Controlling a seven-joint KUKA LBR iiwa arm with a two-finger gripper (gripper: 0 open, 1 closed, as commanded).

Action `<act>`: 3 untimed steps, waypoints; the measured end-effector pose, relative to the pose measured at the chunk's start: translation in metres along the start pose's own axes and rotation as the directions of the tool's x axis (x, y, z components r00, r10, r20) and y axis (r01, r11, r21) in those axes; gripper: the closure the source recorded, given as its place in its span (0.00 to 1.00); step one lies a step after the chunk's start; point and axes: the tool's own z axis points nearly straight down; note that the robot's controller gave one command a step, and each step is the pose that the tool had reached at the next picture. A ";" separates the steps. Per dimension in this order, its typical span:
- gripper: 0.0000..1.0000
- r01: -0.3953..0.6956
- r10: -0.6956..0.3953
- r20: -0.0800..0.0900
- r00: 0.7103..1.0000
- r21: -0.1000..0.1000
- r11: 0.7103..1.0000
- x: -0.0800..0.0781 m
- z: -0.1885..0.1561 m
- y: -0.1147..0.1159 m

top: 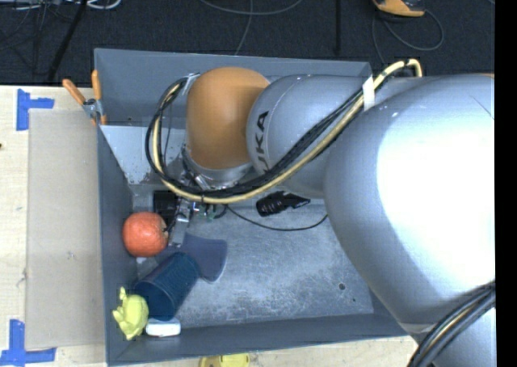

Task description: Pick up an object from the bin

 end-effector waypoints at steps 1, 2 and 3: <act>0.00 0.136 -0.136 -0.004 0.991 0.002 0.991 -0.001 0.019 -0.008; 1.00 -0.128 0.128 -0.007 0.992 -0.001 0.992 0.001 0.028 -0.014; 1.00 -0.128 0.128 -0.006 0.992 -0.001 0.992 0.001 0.028 -0.014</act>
Offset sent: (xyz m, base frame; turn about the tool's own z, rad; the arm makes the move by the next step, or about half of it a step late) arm -0.0052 -0.0164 -0.0324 0.1309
